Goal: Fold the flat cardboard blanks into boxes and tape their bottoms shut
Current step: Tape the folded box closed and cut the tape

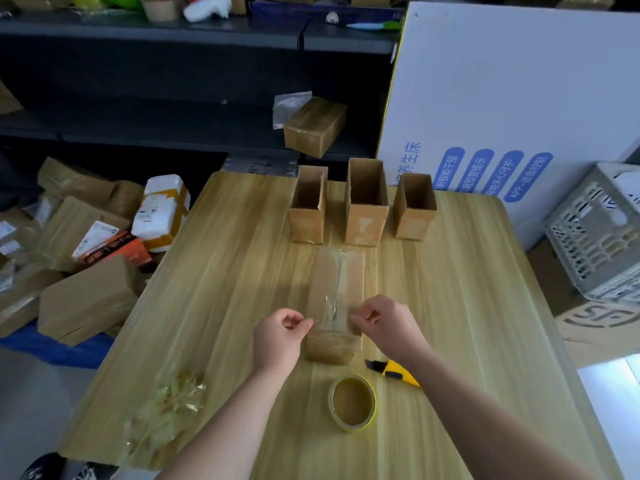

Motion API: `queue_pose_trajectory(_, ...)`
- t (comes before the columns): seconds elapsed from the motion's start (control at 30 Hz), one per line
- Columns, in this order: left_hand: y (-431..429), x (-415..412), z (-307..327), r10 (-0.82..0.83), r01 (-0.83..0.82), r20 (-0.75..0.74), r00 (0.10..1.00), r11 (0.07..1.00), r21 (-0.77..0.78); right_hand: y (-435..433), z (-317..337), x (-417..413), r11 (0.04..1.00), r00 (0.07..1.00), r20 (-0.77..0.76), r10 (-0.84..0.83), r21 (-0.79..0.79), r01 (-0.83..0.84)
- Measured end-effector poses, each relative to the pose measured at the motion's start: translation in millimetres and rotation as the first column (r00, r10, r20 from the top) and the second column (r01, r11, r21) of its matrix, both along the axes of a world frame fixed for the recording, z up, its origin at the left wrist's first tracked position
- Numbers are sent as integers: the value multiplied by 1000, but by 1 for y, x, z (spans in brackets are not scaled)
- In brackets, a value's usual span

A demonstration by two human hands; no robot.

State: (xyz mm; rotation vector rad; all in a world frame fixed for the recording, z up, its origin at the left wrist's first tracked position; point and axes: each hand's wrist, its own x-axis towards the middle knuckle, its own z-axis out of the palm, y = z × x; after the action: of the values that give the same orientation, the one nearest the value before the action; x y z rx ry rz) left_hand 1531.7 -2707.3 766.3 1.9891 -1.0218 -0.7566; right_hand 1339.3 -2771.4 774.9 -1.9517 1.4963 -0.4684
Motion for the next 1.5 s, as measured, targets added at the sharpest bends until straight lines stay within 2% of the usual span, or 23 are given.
queue_pose_trajectory(0.07, -1, 7, 0, -74, 73, 165, 983, 997, 16, 9, -4, -2, 998, 998, 59, -32, 56, 28)
queue_pose_trajectory(0.13, -2, 12, 1, -146, 138, 394, 907, 989, 49, 15, -8, -4, 995, 990, 119, -80, 66, 73)
queue_pose_trajectory(0.17, -3, 14, 2, -182, 173, 416, 891, 983, 60, 17, -9, -4, 994, 987, 131, -93, 69, 85)
queue_pose_trajectory(0.3, -11, 20, 4, -353, 343, 279, 893, 935, 88, 18, -10, -7, 992, 981, 171, -96, 93, 81)
queue_pose_trajectory(0.43, -15, 32, 10, -580, 558, 340, 740, 812, 172, 16, -2, -9, 997, 991, 131, 9, 73, -19)
queue_pose_trajectory(0.53, -16, 36, 14, -655, 621, 278, 703, 756, 209, 12, 3, -10, 995, 993, 94, 77, 58, -82)
queue_pose_trajectory(0.67, -23, 39, 12, -714, 676, 286, 640, 699, 232, 3, 5, -12, 984, 987, 68, 148, 94, -154)
queue_pose_trajectory(0.8, -27, 42, 13, -738, 708, 320, 594, 668, 227, 0, 4, -12, 977, 979, 49, 196, 76, -200)
queue_pose_trajectory(0.93, -25, 42, 9, -718, 698, 316, 620, 689, 196, 1, 2, -9, 972, 972, 10, 235, 8, -235)
queue_pose_trajectory(1.1, -19, 38, 8, -690, 669, 322, 649, 718, 191, 7, -2, -10, 978, 977, 47, 208, 5, -209)
queue_pose_trajectory(1.3, -22, 44, 13, -750, 720, 312, 583, 655, 229, 5, 0, -16, 970, 971, 15, 239, 40, -240)
queue_pose_trajectory(1.5, -23, 44, 13, -732, 707, 331, 595, 673, 219, 7, 0, -11, 985, 985, -28, 169, 33, -168)
